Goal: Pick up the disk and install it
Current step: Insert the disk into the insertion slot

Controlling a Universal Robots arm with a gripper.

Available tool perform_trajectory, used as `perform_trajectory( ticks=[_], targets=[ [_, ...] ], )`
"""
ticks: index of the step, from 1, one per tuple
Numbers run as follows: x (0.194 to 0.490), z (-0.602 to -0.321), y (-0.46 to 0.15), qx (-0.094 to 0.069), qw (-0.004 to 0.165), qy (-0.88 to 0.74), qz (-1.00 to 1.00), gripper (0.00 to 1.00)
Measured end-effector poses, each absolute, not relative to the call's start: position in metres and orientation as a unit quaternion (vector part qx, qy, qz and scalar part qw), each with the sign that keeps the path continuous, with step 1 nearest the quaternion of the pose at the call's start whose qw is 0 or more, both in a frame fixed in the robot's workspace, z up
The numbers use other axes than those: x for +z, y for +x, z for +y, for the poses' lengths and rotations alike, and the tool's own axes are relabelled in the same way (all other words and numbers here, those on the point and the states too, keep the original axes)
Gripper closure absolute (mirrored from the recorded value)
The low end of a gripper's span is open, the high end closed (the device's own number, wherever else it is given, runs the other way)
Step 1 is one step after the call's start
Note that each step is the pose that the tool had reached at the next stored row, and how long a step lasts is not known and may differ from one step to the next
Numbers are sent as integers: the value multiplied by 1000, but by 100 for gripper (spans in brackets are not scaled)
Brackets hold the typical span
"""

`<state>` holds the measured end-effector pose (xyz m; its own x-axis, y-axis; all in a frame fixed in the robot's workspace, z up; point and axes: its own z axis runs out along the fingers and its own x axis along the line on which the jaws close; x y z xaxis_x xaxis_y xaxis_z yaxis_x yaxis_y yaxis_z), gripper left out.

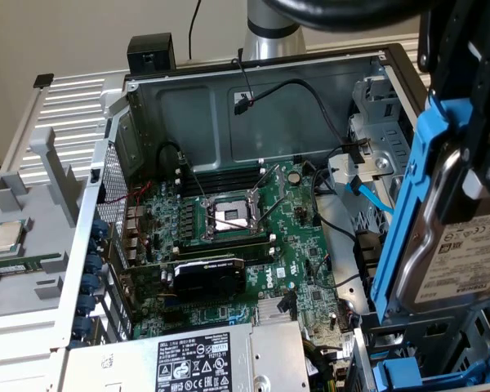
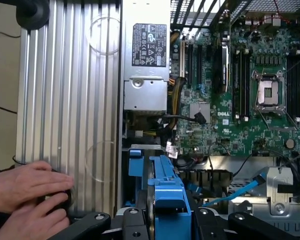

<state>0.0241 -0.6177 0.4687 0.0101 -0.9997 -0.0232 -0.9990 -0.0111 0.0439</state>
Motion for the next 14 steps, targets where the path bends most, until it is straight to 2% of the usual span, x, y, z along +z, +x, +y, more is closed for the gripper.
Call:
perform_trajectory(
  ticks=[14],
  targets=[
    [467, -614, 23, -23, 8, 709, -705, 63]
  ],
)
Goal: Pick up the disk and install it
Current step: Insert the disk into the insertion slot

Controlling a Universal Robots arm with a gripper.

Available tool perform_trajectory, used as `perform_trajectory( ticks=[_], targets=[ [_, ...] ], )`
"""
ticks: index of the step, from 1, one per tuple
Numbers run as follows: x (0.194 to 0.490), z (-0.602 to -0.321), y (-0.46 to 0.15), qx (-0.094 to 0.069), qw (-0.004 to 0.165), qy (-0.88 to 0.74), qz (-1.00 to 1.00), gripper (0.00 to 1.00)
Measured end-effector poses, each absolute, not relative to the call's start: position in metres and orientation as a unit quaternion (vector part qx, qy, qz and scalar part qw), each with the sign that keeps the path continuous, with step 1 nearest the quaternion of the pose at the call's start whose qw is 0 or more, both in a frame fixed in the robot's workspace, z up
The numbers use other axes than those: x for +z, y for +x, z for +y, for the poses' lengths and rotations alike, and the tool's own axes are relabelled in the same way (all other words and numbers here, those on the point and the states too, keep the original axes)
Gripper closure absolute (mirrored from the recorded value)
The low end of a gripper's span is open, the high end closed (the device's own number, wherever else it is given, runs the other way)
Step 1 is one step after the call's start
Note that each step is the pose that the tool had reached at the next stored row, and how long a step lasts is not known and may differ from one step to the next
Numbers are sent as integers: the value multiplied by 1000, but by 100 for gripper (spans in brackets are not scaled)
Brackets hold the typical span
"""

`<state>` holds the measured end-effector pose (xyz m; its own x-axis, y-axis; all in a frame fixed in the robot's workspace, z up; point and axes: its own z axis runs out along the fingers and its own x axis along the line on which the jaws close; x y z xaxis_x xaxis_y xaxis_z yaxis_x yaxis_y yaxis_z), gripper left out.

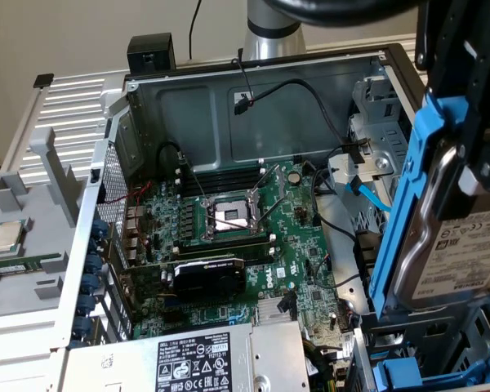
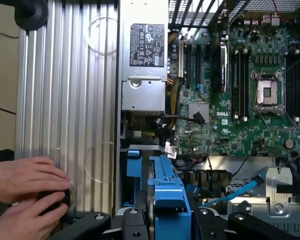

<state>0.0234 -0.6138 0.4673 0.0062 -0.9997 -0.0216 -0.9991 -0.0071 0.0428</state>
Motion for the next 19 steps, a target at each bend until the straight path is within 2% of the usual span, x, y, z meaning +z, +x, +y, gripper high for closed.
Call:
perform_trajectory(
  ticks=[19],
  targets=[
    [462, -617, 23, -22, 8, 695, -719, 63]
  ],
)
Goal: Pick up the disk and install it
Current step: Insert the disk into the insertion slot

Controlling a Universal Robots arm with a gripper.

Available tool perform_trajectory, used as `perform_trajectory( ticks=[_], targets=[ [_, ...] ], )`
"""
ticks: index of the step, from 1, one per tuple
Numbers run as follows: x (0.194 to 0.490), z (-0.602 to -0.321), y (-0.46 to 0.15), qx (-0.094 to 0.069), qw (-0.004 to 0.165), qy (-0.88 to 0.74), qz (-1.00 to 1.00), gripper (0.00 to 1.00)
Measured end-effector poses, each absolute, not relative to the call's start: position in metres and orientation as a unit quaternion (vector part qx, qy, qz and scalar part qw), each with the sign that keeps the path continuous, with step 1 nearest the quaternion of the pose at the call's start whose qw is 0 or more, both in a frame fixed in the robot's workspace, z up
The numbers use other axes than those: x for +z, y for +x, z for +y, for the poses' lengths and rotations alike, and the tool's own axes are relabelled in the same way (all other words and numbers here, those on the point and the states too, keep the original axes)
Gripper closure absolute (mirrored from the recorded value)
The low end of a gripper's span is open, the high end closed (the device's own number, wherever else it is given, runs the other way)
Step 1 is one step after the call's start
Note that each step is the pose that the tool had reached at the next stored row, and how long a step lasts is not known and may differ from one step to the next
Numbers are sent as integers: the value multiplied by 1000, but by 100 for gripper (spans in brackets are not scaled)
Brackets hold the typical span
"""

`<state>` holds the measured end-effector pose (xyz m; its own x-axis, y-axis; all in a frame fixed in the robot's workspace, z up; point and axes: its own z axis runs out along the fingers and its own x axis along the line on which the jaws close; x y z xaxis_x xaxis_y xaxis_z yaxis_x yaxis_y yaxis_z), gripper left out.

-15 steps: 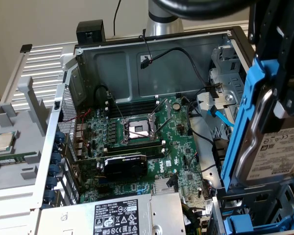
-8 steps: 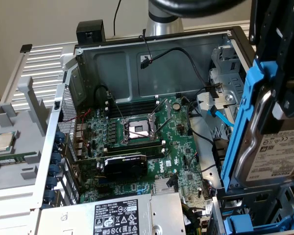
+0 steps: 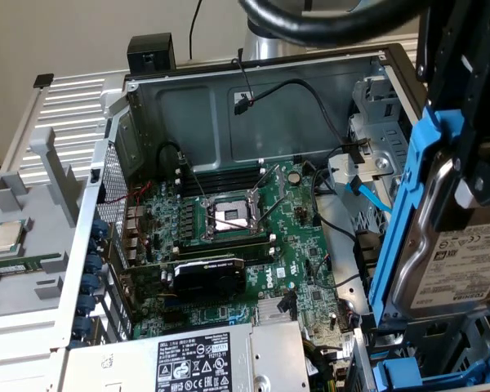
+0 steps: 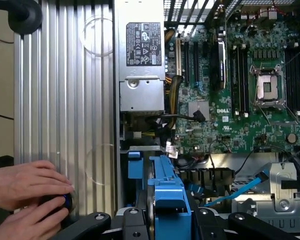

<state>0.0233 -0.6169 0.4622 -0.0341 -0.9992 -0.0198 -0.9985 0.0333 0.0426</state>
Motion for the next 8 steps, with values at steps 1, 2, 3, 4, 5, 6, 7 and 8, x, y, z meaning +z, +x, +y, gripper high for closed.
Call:
perform_trajectory(
  ticks=[1, 2, 3, 4, 5, 6, 7, 8],
  targets=[
    [462, -617, 23, -22, 8, 695, -719, 63],
    [461, -617, 23, -22, 8, 695, -719, 63],
    [460, -617, 23, -22, 8, 695, -719, 63],
    [459, -617, 23, -22, 8, 695, -719, 63],
    [457, -617, 23, -22, 8, 695, -719, 63],
    [456, -617, 23, -22, 8, 695, -719, 63],
    [455, -617, 23, -22, 8, 695, -719, 63],
    [454, -617, 23, -22, 8, 695, -719, 63]
  ],
)
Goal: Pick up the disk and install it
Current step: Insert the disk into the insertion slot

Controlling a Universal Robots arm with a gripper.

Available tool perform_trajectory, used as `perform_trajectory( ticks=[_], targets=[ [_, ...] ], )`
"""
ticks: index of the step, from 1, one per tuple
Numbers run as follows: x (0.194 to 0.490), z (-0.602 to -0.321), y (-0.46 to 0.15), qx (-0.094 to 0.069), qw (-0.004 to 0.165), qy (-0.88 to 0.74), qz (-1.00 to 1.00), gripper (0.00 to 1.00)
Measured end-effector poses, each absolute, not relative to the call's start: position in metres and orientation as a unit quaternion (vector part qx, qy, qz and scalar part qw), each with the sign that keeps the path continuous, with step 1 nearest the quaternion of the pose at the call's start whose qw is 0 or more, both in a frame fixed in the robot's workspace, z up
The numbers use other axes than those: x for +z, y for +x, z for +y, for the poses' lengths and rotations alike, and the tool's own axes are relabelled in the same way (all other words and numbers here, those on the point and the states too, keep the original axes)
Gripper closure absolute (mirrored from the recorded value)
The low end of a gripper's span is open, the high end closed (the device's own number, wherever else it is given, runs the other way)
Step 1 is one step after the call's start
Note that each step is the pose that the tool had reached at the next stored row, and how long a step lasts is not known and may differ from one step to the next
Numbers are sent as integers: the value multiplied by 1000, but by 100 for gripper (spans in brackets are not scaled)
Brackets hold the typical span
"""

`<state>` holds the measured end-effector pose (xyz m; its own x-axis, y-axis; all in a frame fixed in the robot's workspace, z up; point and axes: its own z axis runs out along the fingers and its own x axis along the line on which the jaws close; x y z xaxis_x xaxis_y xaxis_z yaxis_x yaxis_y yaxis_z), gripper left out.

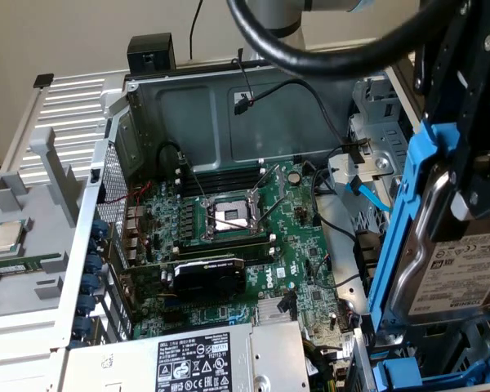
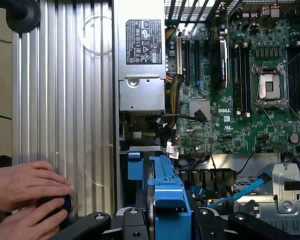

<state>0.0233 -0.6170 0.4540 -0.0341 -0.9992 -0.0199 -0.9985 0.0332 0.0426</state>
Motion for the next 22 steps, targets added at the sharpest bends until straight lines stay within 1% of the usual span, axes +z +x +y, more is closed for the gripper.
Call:
perform_trajectory(
  ticks=[7, 22],
  targets=[
    [448, -617, 23, -22, 8, 695, -719, 63],
    [447, -617, 23, -22, 8, 696, -717, 63]
  ],
)
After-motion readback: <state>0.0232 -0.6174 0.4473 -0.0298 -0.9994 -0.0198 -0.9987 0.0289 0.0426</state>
